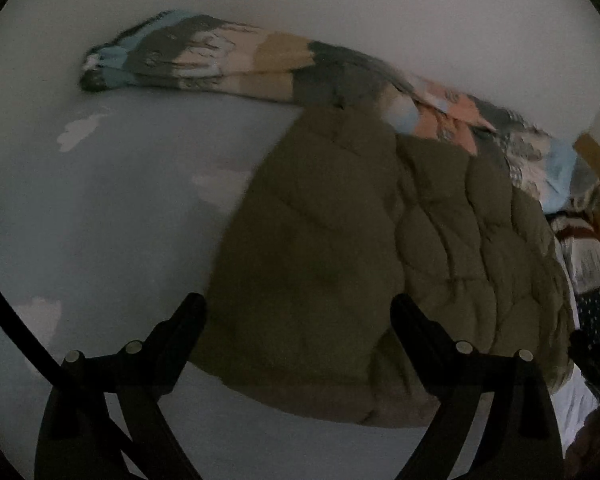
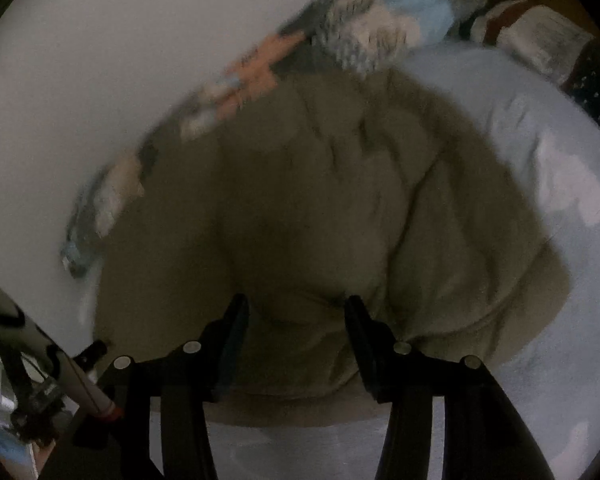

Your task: Fold large clothes

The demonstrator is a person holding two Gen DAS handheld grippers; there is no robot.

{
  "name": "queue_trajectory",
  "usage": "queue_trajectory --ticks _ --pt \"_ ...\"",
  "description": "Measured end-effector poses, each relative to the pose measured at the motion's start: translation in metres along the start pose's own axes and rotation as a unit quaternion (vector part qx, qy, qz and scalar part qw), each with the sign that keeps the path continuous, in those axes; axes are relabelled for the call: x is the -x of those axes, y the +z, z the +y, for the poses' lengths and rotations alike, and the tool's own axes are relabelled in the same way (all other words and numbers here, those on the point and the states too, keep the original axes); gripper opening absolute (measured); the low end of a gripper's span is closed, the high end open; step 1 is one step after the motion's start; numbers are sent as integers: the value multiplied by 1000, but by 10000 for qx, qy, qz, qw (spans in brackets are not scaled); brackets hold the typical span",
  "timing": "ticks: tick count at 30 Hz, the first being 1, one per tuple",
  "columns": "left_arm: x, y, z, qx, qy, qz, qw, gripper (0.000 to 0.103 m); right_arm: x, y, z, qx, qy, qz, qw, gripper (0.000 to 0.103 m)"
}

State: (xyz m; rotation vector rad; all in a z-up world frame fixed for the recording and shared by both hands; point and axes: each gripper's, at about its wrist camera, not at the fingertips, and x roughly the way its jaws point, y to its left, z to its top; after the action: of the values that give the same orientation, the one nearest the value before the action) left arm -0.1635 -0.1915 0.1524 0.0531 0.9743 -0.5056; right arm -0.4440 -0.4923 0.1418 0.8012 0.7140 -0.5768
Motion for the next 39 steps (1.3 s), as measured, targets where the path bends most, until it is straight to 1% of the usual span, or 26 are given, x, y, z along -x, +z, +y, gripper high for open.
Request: queue_trajectory --ticks 3,4,5,7,10,13,15,18,19,22,25,26,31,35,39 --pt "-12 -1 12 105 77 266 9996 93 15 8 -14 89 -603 -207 9979 54" --pt "-19 -3 14 141 77 400 9991 93 15 9 -21 23 -702 -194 9973 54" --pt "-24 -6 16 165 89 492 9986 93 13 8 -33 -158 -757 -98 9970 54" --pt "-35 -12 16 196 171 725 9970 93 4 6 -46 -449 -679 141 9966 54" --pt "-45 -16 17 257 227 903 9953 93 -10 0 -54 -701 -672 377 9946 54" --pt "-39 -13 20 329 132 897 9953 93 -10 -1 -58 -707 -693 439 9941 54" --pt "-25 -6 29 524 -17 710 9961 93 -6 1 -61 -750 -633 438 9942 54" --pt "-9 4 42 771 -121 477 9958 93 10 5 -65 -983 -371 246 9942 54" --pt "-5 7 48 871 -161 447 9951 93 15 7 -66 -1015 -383 195 9939 54" --pt "1 6 65 1158 -263 465 9918 93 32 10 -77 -1127 -558 -3 9921 56" --pt "3 2 76 1346 -380 580 9885 93 45 10 -91 -1372 -624 -78 9885 68" --pt "3 1 78 1398 -433 622 9873 93 49 9 -97 -1460 -661 -107 9870 74" --pt "-3 -4 91 1718 -727 822 9790 93 65 9 -115 -1666 -728 -164 9832 75" --pt "-12 -10 94 1977 -903 1000 9710 93 75 5 -129 -1880 -652 -151 9799 76" --pt "-21 -15 95 2236 -1110 1194 9609 93 75 -1 -146 -2255 -490 -76 9730 78"
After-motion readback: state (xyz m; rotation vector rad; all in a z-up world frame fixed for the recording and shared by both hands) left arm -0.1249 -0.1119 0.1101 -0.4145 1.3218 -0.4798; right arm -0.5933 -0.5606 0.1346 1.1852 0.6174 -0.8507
